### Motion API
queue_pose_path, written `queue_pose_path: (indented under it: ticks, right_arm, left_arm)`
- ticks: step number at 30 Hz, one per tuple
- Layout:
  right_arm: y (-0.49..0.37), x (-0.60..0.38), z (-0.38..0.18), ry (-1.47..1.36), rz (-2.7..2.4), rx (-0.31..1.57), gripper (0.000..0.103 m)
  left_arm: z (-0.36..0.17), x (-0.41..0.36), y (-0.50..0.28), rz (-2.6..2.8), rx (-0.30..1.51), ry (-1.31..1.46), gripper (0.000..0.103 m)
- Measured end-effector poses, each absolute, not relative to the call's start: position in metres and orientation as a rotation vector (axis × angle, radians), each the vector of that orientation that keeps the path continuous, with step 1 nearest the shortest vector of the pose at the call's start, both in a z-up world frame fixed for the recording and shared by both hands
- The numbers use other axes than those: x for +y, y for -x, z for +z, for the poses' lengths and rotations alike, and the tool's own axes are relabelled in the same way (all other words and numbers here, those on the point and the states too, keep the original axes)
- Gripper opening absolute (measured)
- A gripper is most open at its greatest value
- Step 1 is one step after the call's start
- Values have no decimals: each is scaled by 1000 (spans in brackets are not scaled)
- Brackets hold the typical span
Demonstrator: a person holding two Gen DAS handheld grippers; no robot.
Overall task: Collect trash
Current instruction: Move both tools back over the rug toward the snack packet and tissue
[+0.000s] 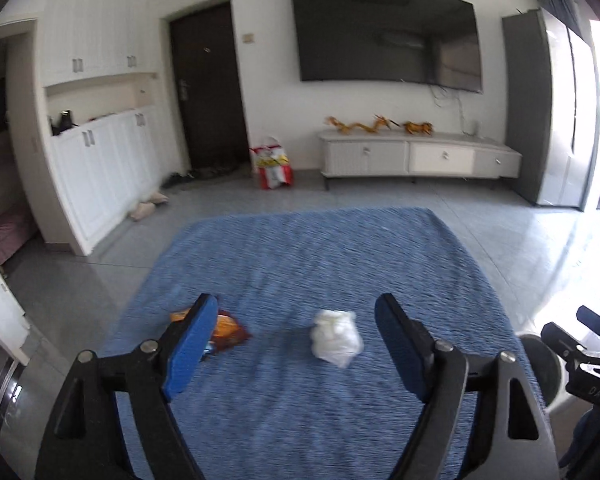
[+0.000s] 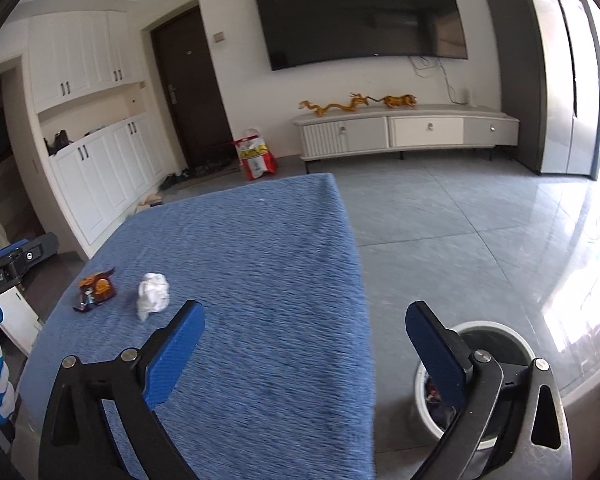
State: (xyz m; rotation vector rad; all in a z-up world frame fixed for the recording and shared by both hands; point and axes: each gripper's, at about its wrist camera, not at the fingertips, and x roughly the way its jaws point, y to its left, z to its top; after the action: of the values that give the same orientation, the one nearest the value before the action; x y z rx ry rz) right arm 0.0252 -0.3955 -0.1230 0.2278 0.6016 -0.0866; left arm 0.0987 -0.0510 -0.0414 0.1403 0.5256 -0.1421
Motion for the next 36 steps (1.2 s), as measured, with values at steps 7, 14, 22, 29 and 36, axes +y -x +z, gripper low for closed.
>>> queue_pose_path:
  ticks: [7,14,22,29,36]
  right_arm:
    - [-33,-355,-111,-150,-68,591,103]
    - [-40,-331,-103,-96,-54,594,103]
    - [-51,-314,-103,-60,-60,628,103]
    - [-64,-299,-114,-50,-48,682,103]
    - [-75,-277,-126,-19,-7,723,103]
  left_arm:
    - [-40,-17,-92,-80,494,-110,82]
    - [-42,9,-93,-63,489,-62,82]
    - [-52,38,-101,-36,501,-25,82]
    - [-69,76,-115,38,572,19,82]
    - [-88,96,-120,54,630,36,82]
